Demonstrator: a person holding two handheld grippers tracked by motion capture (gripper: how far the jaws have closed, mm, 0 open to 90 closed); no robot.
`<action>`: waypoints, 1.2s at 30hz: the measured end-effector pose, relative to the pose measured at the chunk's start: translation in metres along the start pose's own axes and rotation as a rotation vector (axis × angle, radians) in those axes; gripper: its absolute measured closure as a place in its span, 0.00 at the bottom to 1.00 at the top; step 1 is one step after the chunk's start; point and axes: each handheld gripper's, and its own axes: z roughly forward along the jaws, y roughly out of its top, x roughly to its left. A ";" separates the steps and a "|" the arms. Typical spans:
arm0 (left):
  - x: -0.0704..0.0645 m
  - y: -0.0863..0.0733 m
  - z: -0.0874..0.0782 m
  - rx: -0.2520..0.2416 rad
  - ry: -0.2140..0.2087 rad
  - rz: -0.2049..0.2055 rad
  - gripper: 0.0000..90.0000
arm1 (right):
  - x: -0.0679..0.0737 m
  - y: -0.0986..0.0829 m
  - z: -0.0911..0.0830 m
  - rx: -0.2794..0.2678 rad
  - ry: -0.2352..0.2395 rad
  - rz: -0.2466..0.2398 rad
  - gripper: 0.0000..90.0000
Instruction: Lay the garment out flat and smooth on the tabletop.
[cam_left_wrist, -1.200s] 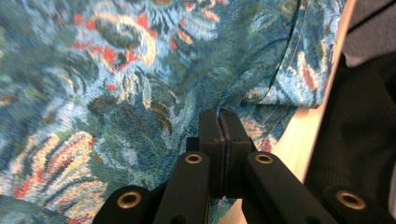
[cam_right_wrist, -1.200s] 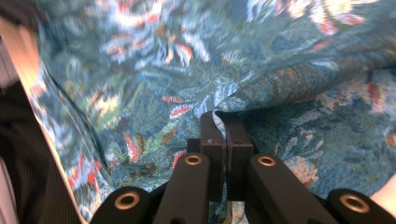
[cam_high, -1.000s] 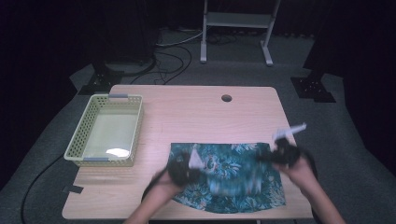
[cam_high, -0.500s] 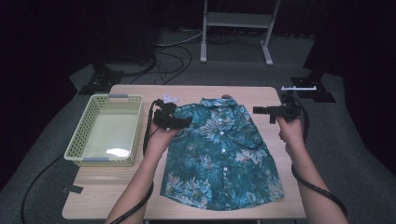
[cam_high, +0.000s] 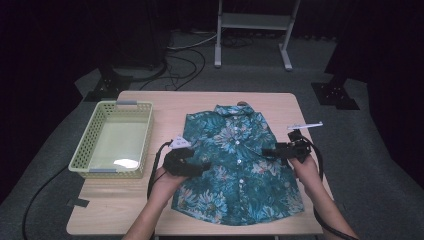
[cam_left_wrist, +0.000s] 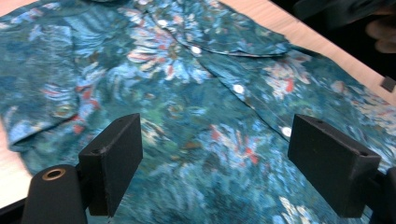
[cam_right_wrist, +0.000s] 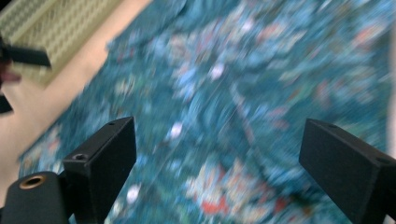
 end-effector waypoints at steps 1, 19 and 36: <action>-0.002 -0.004 0.000 -0.012 0.000 0.001 0.01 | 0.000 -0.003 0.003 0.016 -0.004 -0.011 0.12; -0.011 -0.065 -0.031 -0.192 -0.048 0.121 0.00 | 0.005 -0.018 0.012 0.062 0.070 -0.065 0.03; 0.012 -0.090 -0.047 -0.232 0.016 0.035 0.00 | 0.000 0.004 0.023 0.025 0.124 -0.032 0.03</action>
